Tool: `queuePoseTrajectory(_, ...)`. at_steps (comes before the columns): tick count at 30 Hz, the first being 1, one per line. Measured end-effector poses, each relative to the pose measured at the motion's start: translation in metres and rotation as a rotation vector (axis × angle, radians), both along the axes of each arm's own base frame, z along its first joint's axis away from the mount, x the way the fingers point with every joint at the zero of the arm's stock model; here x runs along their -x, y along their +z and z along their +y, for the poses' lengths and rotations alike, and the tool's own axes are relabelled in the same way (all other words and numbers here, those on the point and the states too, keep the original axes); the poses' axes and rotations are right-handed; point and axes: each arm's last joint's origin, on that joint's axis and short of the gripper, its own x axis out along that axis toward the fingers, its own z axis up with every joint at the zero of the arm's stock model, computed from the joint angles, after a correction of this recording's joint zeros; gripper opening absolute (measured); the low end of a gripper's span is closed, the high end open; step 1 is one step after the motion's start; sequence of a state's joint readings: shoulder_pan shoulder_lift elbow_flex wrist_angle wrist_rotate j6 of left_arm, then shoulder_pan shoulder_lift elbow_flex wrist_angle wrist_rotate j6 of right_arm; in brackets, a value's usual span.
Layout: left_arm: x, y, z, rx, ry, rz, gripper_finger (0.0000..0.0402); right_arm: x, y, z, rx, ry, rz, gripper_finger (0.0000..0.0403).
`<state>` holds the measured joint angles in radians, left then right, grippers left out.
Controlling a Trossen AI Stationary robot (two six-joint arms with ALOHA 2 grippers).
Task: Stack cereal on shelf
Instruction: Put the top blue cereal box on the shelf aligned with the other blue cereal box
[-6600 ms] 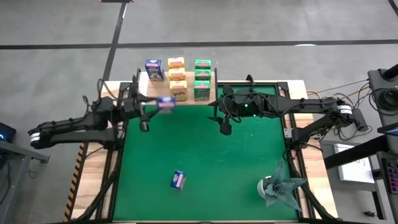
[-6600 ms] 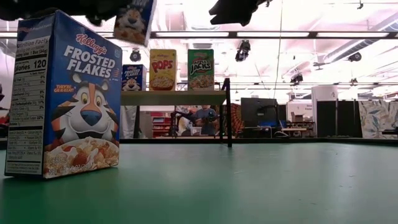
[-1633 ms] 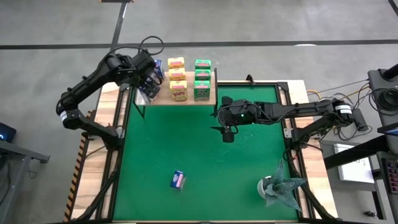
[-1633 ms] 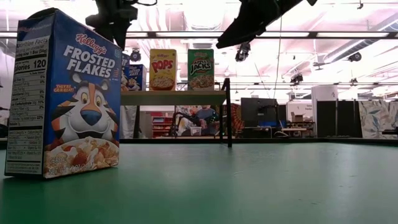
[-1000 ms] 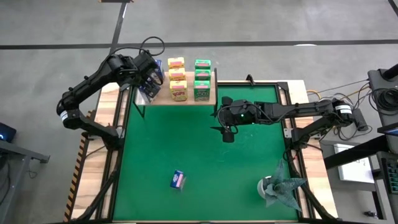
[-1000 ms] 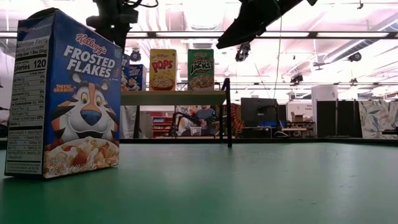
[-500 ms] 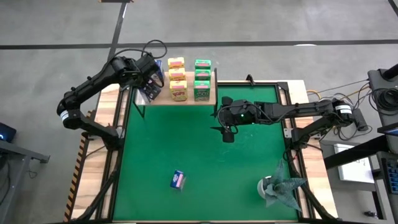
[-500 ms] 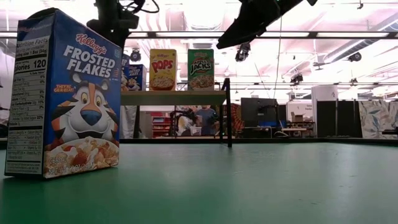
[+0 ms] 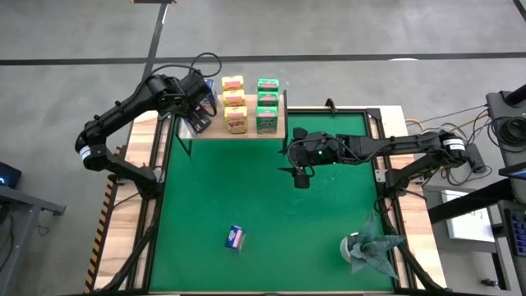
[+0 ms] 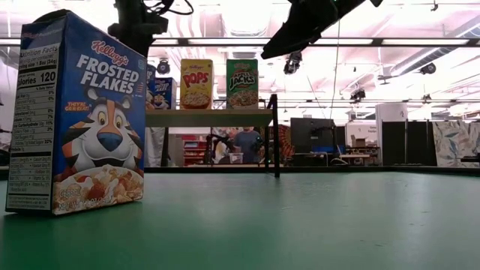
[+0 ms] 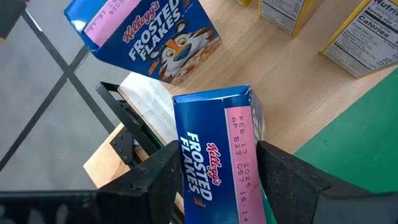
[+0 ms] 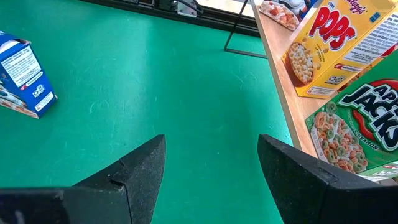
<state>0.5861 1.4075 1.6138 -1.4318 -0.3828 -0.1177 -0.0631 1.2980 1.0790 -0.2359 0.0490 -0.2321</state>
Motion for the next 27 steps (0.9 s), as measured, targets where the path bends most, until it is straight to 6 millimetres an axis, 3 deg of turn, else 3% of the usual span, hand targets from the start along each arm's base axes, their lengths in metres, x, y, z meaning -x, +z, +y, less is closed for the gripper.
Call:
queuePoseTrajectory(6,0.0,0.0,0.0,-0.005,-0.046,0.023,0.0188,0.0,0.0,0.0,-0.001,0.0,0.0,0.0244)
queuePoseTrajectory(15,-0.003,0.001,0.002,-0.041,-0.281,0.127,0.0188,0.0,0.0,0.0,-0.002,-0.001,0.003,0.0244)
queuePoseTrajectory(23,-0.006,0.009,0.0,-0.079,-0.634,0.127,0.0188,0.001,-0.002,0.0,-0.002,-0.001,0.017,0.0244)
queuePoseTrajectory(27,-0.003,0.014,0.003,-0.145,-0.724,0.161,0.0188,0.001,-0.002,0.0,-0.001,0.0,0.02,0.0244)
